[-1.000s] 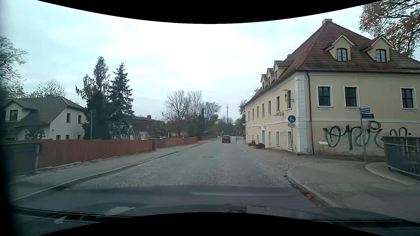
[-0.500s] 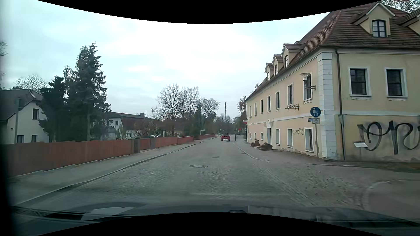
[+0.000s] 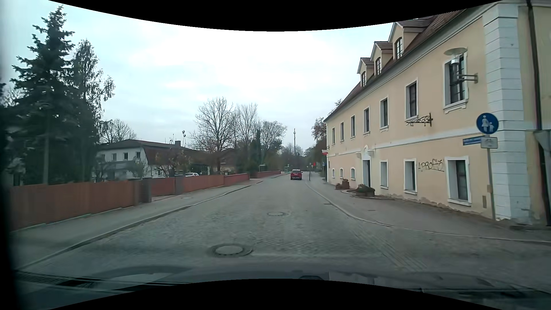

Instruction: Follow the waypoints while adhering to traffic rules and regulations

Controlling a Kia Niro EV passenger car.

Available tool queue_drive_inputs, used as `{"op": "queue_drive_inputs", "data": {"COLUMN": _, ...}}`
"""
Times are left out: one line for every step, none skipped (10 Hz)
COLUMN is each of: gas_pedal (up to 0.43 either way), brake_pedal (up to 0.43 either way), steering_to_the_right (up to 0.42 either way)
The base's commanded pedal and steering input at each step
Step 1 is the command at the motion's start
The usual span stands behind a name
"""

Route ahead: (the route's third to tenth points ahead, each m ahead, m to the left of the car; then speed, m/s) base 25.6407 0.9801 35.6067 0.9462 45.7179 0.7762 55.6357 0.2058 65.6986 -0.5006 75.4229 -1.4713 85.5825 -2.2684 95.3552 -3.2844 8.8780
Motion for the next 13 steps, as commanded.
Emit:
{"op": "queue_drive_inputs", "data": {"gas_pedal": 0.138, "brake_pedal": 0.000, "steering_to_the_right": 0.000}}
{"op": "queue_drive_inputs", "data": {"gas_pedal": 0.138, "brake_pedal": 0.000, "steering_to_the_right": 0.000}}
{"op": "queue_drive_inputs", "data": {"gas_pedal": 0.150, "brake_pedal": 0.000, "steering_to_the_right": 0.000}}
{"op": "queue_drive_inputs", "data": {"gas_pedal": 0.150, "brake_pedal": 0.000, "steering_to_the_right": 0.000}}
{"op": "queue_drive_inputs", "data": {"gas_pedal": 0.138, "brake_pedal": 0.000, "steering_to_the_right": 0.000}}
{"op": "queue_drive_inputs", "data": {"gas_pedal": 0.150, "brake_pedal": 0.000, "steering_to_the_right": 0.000}}
{"op": "queue_drive_inputs", "data": {"gas_pedal": 0.150, "brake_pedal": 0.000, "steering_to_the_right": -0.001}}
{"op": "queue_drive_inputs", "data": {"gas_pedal": 0.150, "brake_pedal": 0.000, "steering_to_the_right": -0.001}}
{"op": "queue_drive_inputs", "data": {"gas_pedal": 0.150, "brake_pedal": 0.000, "steering_to_the_right": -0.001}}
{"op": "queue_drive_inputs", "data": {"gas_pedal": 0.138, "brake_pedal": 0.000, "steering_to_the_right": -0.001}}
{"op": "queue_drive_inputs", "data": {"gas_pedal": 0.138, "brake_pedal": 0.000, "steering_to_the_right": -0.001}}
{"op": "queue_drive_inputs", "data": {"gas_pedal": 0.138, "brake_pedal": 0.000, "steering_to_the_right": -0.001}}
{"op": "queue_drive_inputs", "data": {"gas_pedal": 0.138, "brake_pedal": 0.000, "steering_to_the_right": -0.001}}
